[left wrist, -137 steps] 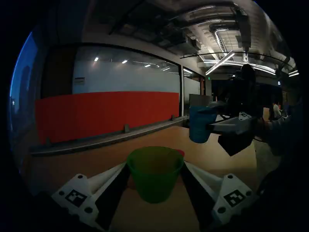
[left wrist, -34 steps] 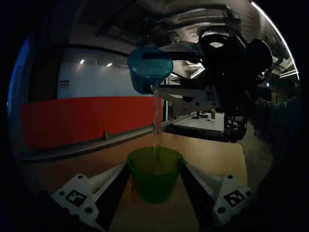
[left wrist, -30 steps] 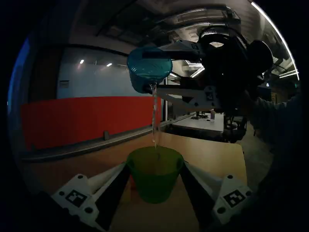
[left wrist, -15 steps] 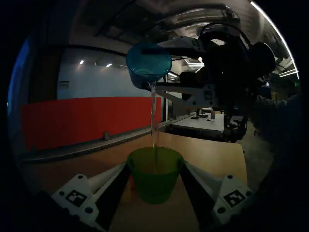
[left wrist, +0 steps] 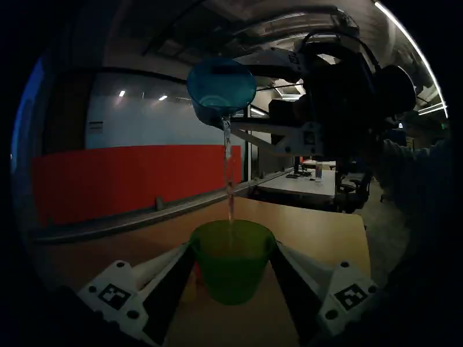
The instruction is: Pour water
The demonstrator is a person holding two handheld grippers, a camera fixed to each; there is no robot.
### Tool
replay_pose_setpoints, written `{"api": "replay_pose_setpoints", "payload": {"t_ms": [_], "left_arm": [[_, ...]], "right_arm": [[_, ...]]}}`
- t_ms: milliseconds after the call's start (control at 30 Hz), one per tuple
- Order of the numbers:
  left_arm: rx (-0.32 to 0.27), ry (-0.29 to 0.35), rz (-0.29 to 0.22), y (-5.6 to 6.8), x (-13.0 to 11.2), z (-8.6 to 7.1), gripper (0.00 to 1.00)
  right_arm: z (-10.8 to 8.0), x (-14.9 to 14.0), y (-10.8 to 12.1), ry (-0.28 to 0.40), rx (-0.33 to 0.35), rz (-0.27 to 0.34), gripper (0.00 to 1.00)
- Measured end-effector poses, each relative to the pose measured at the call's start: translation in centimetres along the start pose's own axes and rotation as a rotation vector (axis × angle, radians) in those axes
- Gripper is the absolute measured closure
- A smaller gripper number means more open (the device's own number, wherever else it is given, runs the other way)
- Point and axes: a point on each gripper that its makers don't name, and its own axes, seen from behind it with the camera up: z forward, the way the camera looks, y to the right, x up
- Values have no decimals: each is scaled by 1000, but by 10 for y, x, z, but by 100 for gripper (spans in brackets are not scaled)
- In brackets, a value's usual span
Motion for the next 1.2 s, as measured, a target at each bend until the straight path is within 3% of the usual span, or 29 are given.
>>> {"api": "replay_pose_setpoints", "payload": {"t_ms": [967,1200], "left_arm": [[3,7,-3,1,1,1,14],[5,11,-3,0,2,0,14]], "right_arm": [[2,30,3,21,-39,-254,11],[2,38,1,28,-42,-292,11]]}}
